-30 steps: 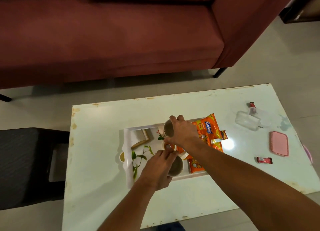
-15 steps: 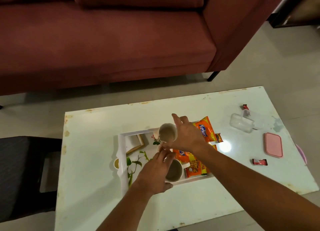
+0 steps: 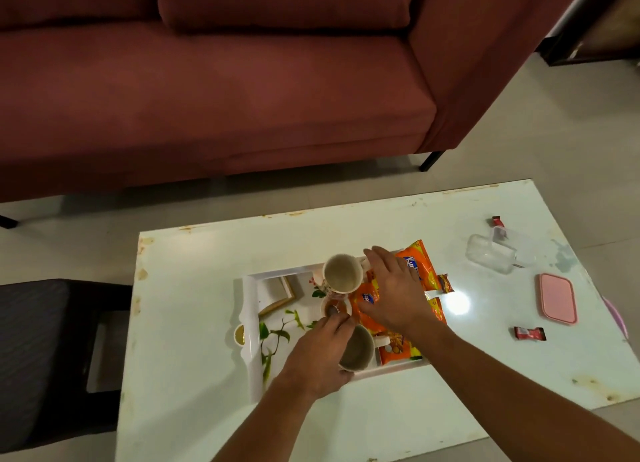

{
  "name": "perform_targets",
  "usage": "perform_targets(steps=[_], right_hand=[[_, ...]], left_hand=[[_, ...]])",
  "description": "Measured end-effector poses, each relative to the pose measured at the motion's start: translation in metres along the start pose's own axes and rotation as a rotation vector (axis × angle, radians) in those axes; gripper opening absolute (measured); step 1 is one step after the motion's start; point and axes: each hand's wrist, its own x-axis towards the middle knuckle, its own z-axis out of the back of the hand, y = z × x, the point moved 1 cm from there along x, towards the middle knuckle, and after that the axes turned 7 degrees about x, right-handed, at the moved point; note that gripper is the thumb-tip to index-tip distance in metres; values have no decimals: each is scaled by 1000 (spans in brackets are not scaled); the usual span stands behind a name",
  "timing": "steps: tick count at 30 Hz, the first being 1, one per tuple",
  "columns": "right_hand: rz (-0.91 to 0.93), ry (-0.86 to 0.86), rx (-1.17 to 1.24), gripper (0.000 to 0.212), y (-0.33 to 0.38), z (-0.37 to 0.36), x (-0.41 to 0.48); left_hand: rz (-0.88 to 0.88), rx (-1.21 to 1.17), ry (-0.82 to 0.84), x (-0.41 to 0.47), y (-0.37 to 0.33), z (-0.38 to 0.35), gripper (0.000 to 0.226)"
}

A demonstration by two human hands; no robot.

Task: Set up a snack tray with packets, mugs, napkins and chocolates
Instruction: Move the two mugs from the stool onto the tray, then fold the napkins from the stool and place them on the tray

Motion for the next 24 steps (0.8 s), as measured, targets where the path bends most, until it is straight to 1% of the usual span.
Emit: perform_targets(steps=[2,3,8,14,17,19,20,22,24], right_hand=[[42,47,-33,107,11,-1,17],[55,67,-40,109,15,-2,24],[106,215,-122,97,24,-6,39],[86,220,-137,99,24,-9,39],[86,211,-144,106,22,-8,36],[75,171,-83,112,28,-4,29],[72,110,-19,109,36,-1,27],[90,-43,120,92,62,8,21],[156,-162,236,70,104,16,18]], left_hand=[[13,-8,11,-1,0,-2,101],[24,-9,15,-2,1,-2,101],[48,-7,25,-2,-2,-6,101],[70,-24,35,-4,-7,-5,101],[37,-33,74,-5,-11,5,110],[7,-81,63,-11,-10,18,114],[9,-109,25,-15,-7,27,111],[45,-164,-114,-28,3,45,92],[138,-173,-270,-44,21,68,70]])
